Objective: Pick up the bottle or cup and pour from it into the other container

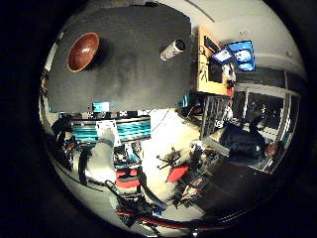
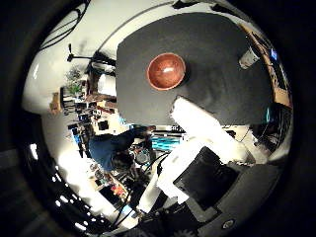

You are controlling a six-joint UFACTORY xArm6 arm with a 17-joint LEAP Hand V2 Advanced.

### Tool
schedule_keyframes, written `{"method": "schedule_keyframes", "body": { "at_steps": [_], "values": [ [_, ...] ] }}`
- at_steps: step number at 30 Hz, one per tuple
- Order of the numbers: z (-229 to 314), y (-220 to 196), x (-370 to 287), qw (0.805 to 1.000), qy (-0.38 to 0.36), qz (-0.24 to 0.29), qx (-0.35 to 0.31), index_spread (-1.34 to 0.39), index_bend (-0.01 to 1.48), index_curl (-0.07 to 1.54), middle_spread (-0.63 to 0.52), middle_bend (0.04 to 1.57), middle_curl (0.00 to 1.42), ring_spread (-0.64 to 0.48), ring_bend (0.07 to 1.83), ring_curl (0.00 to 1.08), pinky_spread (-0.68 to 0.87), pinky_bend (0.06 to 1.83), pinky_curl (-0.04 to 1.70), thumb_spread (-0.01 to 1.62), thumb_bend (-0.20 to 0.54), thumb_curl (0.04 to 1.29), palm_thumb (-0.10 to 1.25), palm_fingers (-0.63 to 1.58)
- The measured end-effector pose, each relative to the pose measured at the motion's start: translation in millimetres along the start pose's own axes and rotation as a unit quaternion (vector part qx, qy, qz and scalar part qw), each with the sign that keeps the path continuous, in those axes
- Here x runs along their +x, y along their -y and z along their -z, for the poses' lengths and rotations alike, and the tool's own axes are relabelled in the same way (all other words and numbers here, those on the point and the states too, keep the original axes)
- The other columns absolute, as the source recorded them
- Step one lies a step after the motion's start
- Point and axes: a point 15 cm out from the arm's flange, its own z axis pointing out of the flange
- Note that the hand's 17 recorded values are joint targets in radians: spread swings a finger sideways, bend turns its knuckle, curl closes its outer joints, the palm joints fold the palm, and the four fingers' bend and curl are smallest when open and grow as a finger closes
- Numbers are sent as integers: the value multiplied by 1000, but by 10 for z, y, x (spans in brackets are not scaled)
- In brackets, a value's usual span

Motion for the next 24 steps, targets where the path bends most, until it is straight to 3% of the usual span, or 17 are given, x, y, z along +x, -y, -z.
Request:
{"method": "schedule_keyframes", "body": {
  "at_steps": [17, 24],
  "values": [
    [-281, 307, 825, 998, 6, -58, 12, -407, 173, 350, -111, 316, 372, 38, 565, 124, 435, 661, -9, 1192, -20, 274, 634, 434],
    [-472, 342, 1201, 992, 74, -96, 35, -374, 162, 323, -101, 319, 374, 56, 579, 137, 433, 729, -6, 1185, -26, 259, 535, 373]
  ]
}}
